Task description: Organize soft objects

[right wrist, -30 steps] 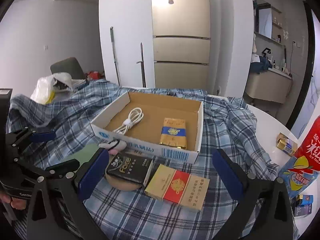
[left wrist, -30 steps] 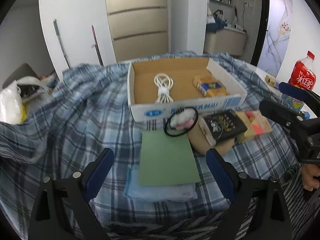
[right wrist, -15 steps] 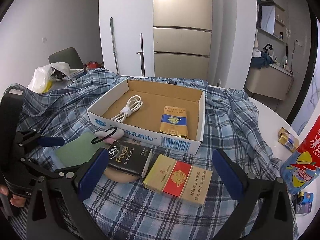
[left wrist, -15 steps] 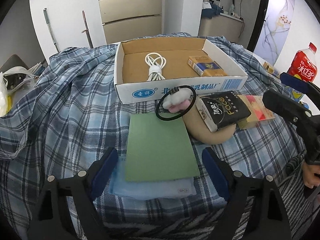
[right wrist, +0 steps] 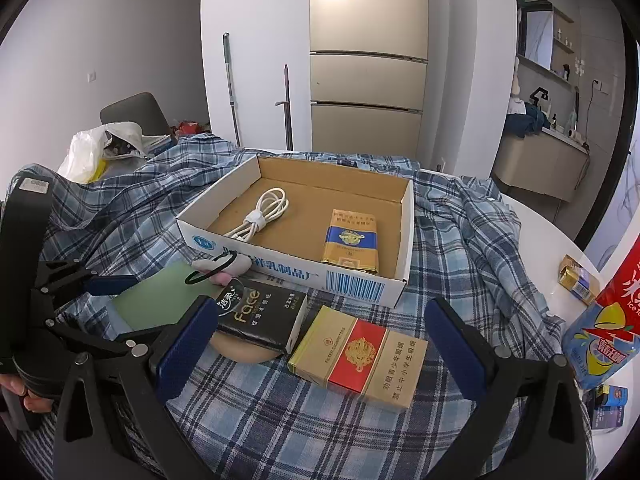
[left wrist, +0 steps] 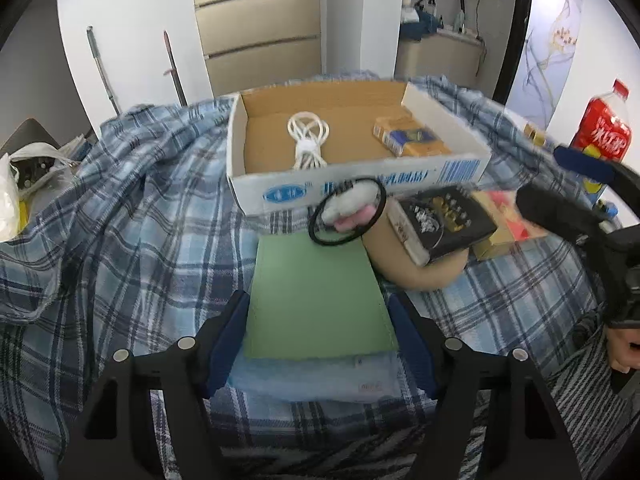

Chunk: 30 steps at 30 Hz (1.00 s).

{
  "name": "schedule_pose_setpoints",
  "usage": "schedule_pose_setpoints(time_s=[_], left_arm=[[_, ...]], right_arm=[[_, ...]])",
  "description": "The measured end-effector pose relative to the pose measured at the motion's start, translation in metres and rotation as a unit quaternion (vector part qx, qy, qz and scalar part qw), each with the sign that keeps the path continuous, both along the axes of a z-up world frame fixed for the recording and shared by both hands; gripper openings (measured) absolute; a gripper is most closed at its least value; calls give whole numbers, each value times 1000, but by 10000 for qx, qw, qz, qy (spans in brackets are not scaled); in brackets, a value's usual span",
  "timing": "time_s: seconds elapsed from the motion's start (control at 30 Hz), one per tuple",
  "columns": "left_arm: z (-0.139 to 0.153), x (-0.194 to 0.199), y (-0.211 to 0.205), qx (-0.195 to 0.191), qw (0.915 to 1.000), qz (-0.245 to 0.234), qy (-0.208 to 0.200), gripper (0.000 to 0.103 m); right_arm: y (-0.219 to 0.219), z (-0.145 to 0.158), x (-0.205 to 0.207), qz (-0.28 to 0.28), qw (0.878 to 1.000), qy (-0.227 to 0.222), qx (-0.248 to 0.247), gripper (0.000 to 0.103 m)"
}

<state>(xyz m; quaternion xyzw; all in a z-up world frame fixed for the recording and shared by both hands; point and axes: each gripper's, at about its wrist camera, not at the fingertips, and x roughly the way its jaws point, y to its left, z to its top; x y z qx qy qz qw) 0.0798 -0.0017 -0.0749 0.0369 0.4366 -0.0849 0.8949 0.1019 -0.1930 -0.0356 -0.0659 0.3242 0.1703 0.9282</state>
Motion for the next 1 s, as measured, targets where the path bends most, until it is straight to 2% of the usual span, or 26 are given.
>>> schedule_pose_setpoints(time_s=[0.2, 0.3, 0.37, 0.43, 0.53, 0.73, 0.93, 0.97, 1.0], left_arm=[[26, -22, -5, 8, 9963, -145, -841, 73], [31, -27, -10, -14, 9944, -314, -1010, 73], [29, -26, -11, 93, 9950, -327, -939, 73], [23, -21, -12, 174, 9970, -312, -680, 73], [16, -14, -6, 45, 9993, -246, -294, 73], [8, -7, 6, -24, 10000, 62, 54, 73], [-4, 1, 4, 55, 9995, 44, 316, 74], [-4, 1, 4, 61, 9995, 54, 312, 75], [-5, 2, 4, 46, 9995, 88, 299, 83]], right_arm=[[0, 0, 0, -9, 10000, -8, 12, 103], [-1, 0, 1, -27, 10000, 4, 34, 103], [-2, 0, 2, -39, 10000, 15, 53, 103], [-3, 0, 2, -46, 10000, 32, 65, 103], [-3, 0, 3, -43, 10000, 57, 62, 103], [-2, 0, 3, -28, 10000, 54, 29, 103], [-1, 0, 3, -9, 10000, 79, 25, 103], [-1, 0, 3, -2, 10000, 83, 19, 103], [0, 0, 3, 4, 10000, 88, 12, 103]])
